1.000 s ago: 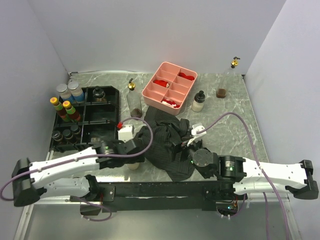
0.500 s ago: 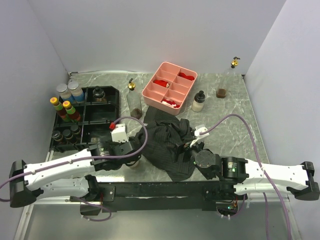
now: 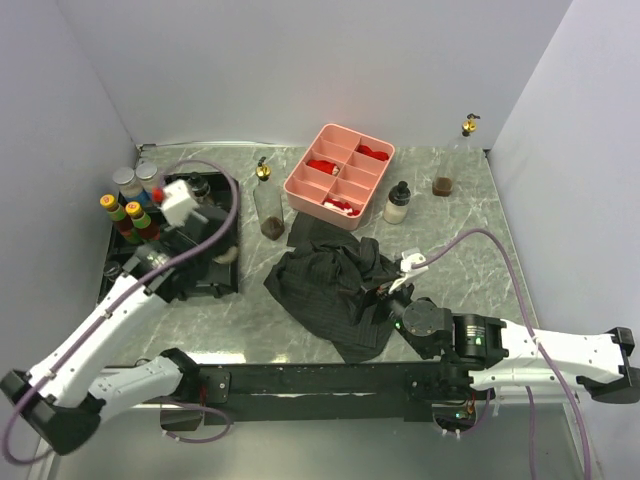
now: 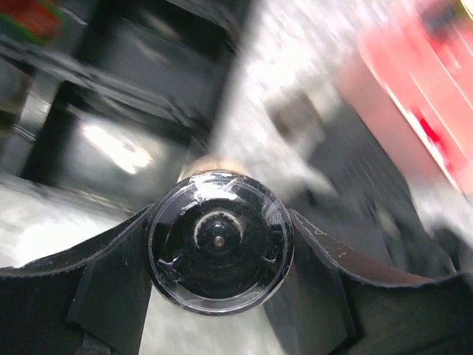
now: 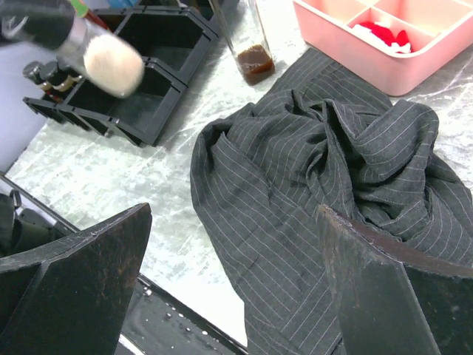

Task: Organize the condiment bottles
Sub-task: Pick up the bottle from the center of the board, then place the bottle in the storage box.

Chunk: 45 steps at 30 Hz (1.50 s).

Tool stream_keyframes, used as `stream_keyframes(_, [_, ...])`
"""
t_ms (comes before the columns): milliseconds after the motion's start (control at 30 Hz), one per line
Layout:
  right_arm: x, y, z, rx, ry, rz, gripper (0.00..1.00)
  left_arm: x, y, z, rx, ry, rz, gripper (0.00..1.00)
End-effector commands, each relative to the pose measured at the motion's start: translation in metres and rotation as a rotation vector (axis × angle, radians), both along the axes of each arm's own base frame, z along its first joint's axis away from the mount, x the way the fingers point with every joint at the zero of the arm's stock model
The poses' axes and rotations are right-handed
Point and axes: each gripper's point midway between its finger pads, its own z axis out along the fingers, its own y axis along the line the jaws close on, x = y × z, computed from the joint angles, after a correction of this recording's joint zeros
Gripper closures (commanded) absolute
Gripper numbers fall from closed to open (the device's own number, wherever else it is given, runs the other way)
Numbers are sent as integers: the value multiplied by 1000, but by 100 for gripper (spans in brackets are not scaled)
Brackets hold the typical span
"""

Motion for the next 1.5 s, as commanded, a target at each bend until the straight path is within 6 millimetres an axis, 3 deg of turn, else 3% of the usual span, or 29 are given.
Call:
stream_keyframes(0, [1,-7,1,31,3,-22,0,44,46,27,58,-94,56,99])
stream_keyframes(33, [1,-7,0,32,1,-20,0,52,52,28,58,-99,68,99])
stream_keyframes(67, [1,-8,0,33,1,-23,0,63,72,25,66,-86,123,99])
stream_keyframes(133, [1,-8,-1,30,1,-21,0,81,75,27,29,-93,83,99])
stream_keyframes(167, [1,-8,-2,29,2,-20,0,91,90,22,27,-72,116,99])
stream_keyframes(200, [1,-8,-2,29,1,-19,0,98,92,29,17,-93,115,99])
stream_keyframes(433, [0,-11,-5,40,-3,-13,0,135,108,21,65,-119,115,99])
stream_keyframes(833, [2,-13,-3,38,-23,-22,0,166,137,9,108,-141,168,99])
stream_keyframes(967, [3,-14,-3,32,-27,-28,0,177,135,-13,91,-82,154,97])
stream_keyframes(1033, [4,-16,-5,28,-28,-35,0,179,134,-21,87,-66,153,87])
stream_keyframes(1067, [3,-16,-6,27,-28,-35,0,179,134,-29,85,-50,152,72])
stream_keyframes(1133, [3,-16,-8,25,-25,-34,0,179,134,-36,83,-28,154,62])
stream_keyframes(1167, [3,-17,-8,26,-24,-34,0,181,134,-39,82,-19,153,50])
stream_keyframes(1233, [3,-18,-10,26,-24,-38,0,180,133,-41,81,-4,154,40])
stream_keyframes(1267, [3,-18,-11,21,-24,-39,0,181,134,-39,79,-4,156,30])
stream_keyframes(1467, [3,-18,-14,17,-11,-46,0,175,132,-23,71,-5,147,8])
